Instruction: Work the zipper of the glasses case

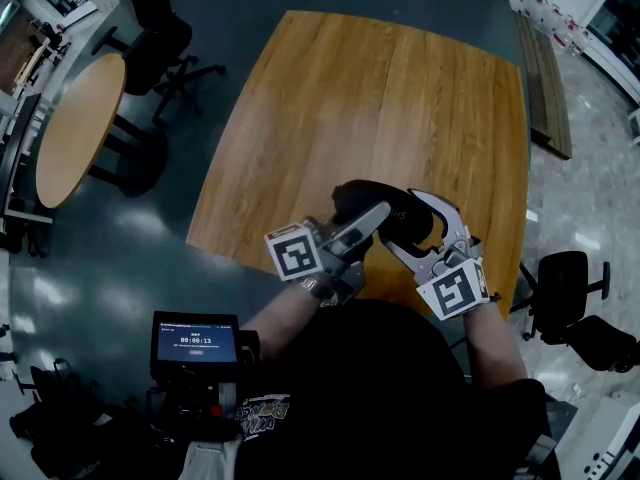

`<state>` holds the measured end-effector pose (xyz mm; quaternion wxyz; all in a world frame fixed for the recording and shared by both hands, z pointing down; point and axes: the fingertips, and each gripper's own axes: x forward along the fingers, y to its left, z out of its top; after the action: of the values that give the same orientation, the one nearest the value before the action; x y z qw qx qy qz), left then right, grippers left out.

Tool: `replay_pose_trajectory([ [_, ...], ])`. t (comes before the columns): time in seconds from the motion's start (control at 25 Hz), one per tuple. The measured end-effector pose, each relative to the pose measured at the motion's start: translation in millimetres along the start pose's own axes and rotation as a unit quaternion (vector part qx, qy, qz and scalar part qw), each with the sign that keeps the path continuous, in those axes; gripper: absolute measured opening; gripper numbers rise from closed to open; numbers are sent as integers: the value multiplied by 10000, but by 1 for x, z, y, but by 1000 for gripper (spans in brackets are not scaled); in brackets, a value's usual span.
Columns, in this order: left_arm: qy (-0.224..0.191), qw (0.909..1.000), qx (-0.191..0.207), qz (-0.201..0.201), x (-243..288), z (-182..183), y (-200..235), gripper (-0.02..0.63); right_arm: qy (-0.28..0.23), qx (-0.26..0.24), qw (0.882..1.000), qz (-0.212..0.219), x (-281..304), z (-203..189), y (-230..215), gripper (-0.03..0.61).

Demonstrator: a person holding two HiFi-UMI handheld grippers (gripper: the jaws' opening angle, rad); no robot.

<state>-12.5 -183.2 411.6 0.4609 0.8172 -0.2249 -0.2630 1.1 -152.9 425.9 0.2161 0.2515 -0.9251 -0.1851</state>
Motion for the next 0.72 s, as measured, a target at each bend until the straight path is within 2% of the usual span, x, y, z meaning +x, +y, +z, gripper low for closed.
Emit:
replay_pose_trajectory([
  [0.08,-247,9995,-100,194,-19,10,15,298,-39,78,9999,63,-4,-8,-1,345],
  [0.12,-461,9982,-157,341,-31,19,24,285,-79,175,9998,67,-6,-14,-3,344],
  [0.16,-694,9962,-188,487,-43,29,33,235,-115,343,9993,43,-8,-22,-6,344],
  [0.2,-889,9940,-188,607,-55,39,40,220,-115,584,9982,-7,-10,-32,-10,344],
  [0.28,-971,9925,-91,742,-73,49,47,195,62,1018,9947,-122,-10,-61,-21,342],
  [0.32,-818,9937,12,768,-77,46,48,166,208,1098,9936,-153,-6,-78,-24,342],
  [0.4,-165,9953,444,845,-78,28,44,134,509,1191,9915,-124,6,-114,-27,342],
  [0.52,981,9834,1225,911,-76,-20,40,8,956,1506,9839,71,30,-166,-22,341],
  [0.56,1267,9783,1379,884,-75,-36,40,0,1096,1612,9807,142,39,-182,-20,341],
  [0.64,1633,9723,1446,839,-74,-62,39,0,1313,1700,9763,265,54,-209,-16,341],
  [0.72,1754,9717,1329,855,-74,-78,39,0,1432,1681,9746,383,68,-233,-14,341],
])
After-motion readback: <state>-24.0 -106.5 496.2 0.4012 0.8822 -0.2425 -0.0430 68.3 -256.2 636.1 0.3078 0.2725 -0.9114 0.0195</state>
